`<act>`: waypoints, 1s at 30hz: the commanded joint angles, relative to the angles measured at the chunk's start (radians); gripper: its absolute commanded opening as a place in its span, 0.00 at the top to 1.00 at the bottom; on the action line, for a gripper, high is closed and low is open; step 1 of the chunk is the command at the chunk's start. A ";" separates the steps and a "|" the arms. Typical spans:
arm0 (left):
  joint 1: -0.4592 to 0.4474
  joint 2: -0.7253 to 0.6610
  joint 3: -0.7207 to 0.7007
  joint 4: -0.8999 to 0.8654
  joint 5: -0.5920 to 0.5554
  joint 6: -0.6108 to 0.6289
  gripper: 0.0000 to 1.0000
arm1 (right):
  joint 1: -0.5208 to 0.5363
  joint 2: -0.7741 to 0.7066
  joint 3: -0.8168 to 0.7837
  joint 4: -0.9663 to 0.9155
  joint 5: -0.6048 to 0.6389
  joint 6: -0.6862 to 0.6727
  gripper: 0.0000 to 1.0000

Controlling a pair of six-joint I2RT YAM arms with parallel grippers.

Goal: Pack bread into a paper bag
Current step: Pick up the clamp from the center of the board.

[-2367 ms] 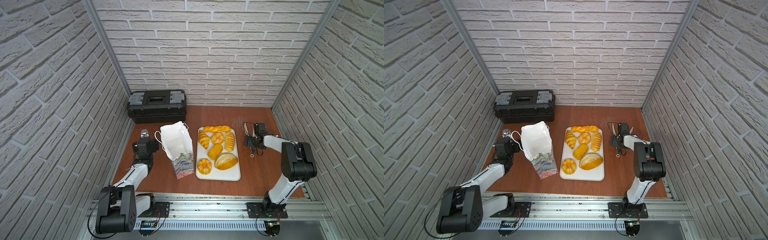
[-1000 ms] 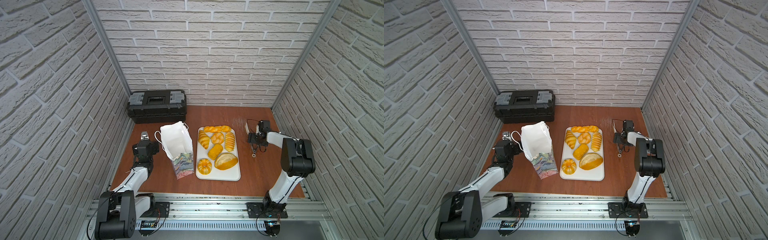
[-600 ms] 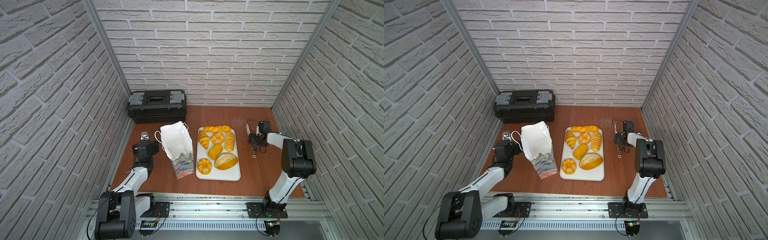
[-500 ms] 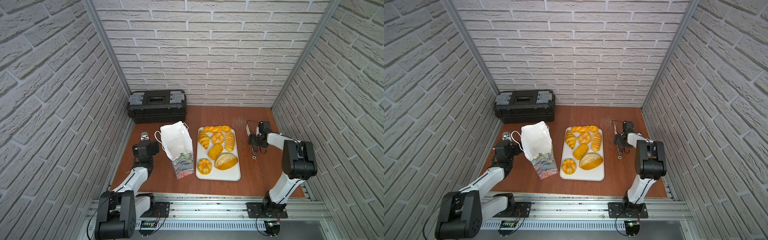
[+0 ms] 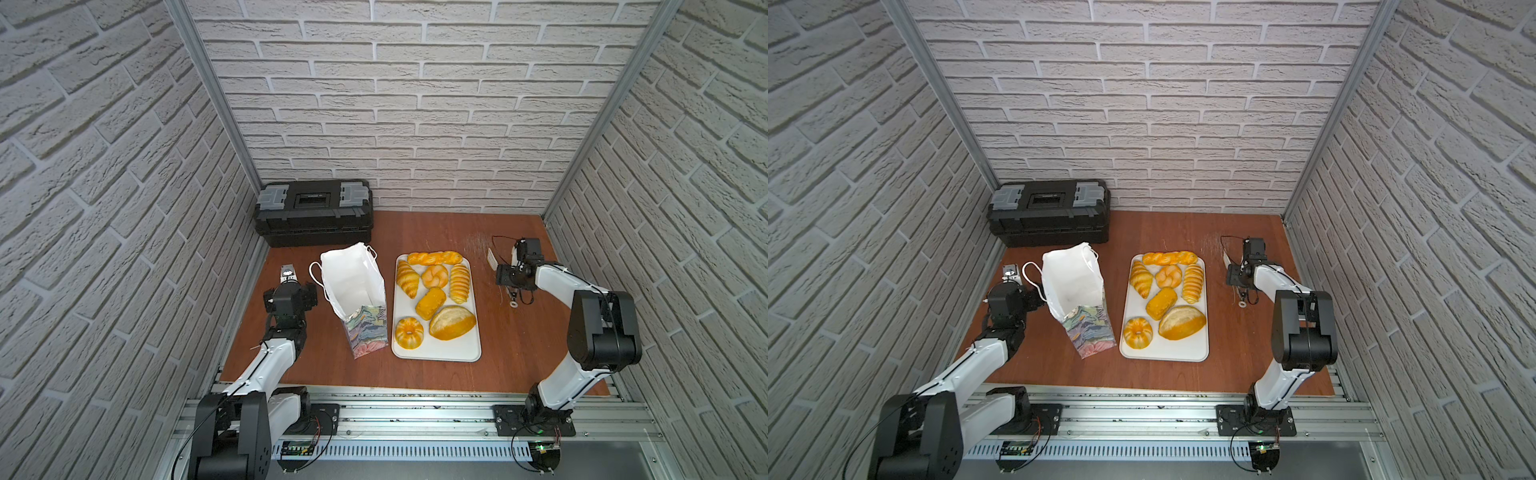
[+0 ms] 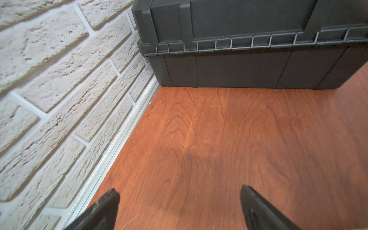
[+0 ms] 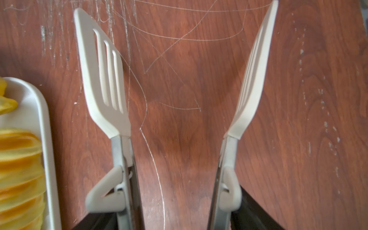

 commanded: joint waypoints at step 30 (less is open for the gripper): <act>-0.005 0.008 -0.035 0.062 -0.030 -0.008 0.02 | 0.253 -0.273 0.151 -0.204 0.058 -0.004 0.39</act>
